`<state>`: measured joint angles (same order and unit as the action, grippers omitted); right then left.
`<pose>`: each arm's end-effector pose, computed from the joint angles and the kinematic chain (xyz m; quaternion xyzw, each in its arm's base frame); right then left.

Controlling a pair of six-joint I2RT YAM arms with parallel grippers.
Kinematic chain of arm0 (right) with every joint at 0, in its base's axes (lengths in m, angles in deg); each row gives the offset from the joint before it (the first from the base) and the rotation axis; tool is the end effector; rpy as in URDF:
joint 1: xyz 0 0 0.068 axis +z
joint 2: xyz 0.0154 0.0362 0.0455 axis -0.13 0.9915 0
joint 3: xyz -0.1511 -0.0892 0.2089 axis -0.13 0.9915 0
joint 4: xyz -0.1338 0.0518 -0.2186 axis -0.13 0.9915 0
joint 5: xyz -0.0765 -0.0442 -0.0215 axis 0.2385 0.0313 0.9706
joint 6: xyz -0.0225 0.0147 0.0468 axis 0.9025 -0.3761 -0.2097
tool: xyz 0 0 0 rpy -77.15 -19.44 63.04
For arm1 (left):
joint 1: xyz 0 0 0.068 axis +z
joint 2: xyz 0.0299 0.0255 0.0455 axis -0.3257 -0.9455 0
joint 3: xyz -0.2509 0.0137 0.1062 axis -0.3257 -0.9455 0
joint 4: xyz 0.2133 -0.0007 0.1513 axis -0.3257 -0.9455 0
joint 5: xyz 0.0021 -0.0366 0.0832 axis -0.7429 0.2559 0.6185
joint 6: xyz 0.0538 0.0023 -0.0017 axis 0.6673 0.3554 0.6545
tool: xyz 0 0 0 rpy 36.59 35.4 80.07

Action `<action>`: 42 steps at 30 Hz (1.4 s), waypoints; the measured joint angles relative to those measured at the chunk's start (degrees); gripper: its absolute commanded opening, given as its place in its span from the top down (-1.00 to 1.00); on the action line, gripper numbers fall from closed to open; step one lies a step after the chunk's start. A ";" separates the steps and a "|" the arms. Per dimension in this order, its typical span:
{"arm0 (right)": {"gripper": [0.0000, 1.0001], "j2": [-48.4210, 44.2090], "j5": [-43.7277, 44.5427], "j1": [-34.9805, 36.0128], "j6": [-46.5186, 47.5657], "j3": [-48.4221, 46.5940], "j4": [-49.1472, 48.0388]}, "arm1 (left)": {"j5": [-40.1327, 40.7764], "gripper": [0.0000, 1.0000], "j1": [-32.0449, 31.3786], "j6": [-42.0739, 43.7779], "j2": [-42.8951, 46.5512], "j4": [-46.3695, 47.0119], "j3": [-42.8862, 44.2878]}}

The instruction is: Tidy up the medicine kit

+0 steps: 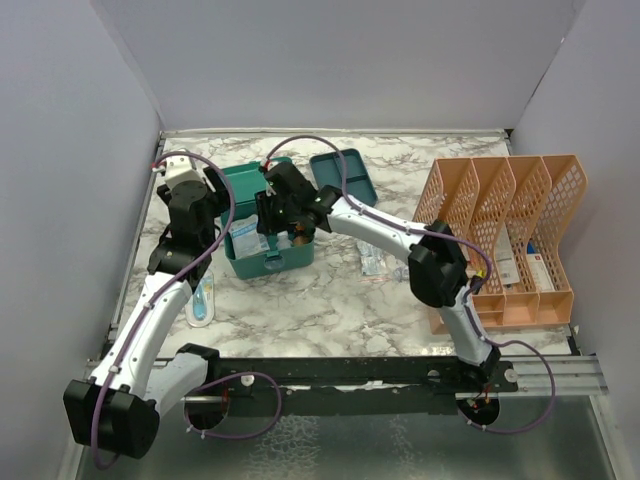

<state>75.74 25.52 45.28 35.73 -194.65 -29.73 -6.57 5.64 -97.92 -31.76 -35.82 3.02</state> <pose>0.3080 0.4090 0.2390 -0.2149 0.8991 0.2685 0.2709 0.2209 -0.0359 0.3433 -0.2080 0.7451 -0.0150 0.6335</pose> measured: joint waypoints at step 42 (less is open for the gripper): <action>0.31 -28.87 25.07 -14.69 -6.75 45.07 1.51 | -26.97 -0.45 0.13 6.12 5.18 16.87 -9.09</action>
<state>46.87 50.59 30.59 28.98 -149.58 -28.22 -33.54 5.77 -91.80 -26.58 -18.95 -6.08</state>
